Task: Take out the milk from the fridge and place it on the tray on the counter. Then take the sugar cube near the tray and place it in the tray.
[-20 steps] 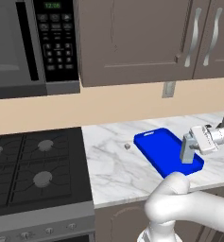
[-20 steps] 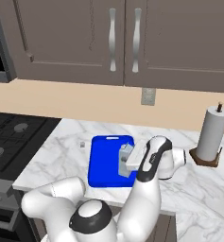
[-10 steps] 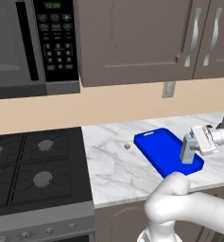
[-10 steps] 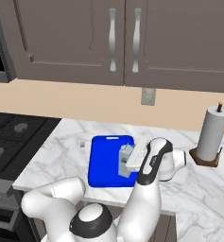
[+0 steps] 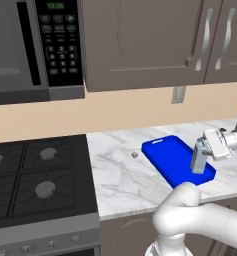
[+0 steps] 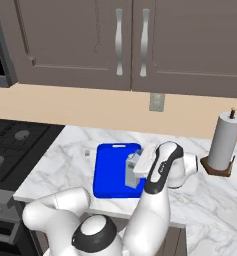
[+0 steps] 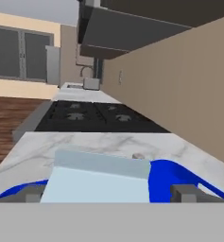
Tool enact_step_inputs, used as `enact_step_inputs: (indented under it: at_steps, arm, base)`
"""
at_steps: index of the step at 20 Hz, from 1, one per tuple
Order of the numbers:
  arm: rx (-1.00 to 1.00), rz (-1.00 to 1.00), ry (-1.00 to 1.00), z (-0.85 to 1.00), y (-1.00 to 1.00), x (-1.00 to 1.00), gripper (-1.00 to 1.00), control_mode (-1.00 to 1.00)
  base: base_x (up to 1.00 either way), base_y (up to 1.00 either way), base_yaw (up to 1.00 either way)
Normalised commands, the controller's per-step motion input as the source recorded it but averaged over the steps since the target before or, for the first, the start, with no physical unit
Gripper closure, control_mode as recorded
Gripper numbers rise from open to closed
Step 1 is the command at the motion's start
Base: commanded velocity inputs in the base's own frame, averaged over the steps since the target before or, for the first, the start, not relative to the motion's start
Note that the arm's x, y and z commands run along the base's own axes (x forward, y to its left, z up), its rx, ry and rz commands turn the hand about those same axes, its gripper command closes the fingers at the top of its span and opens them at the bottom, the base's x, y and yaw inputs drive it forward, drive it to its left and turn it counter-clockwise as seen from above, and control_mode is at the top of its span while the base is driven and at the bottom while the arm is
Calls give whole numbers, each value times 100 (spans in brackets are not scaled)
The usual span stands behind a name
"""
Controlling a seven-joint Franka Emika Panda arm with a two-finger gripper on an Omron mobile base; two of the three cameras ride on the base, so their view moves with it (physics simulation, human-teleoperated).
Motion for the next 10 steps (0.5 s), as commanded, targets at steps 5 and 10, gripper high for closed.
enact_step_inputs:
  at_steps: [5,10]
  arm:
    - [0,0,-6,34,0,0,-100,-100]
    - [0,0,-9,35,0,-8,-100,-100]
  base:
    - [0,0,0]
    - [0,0,0]
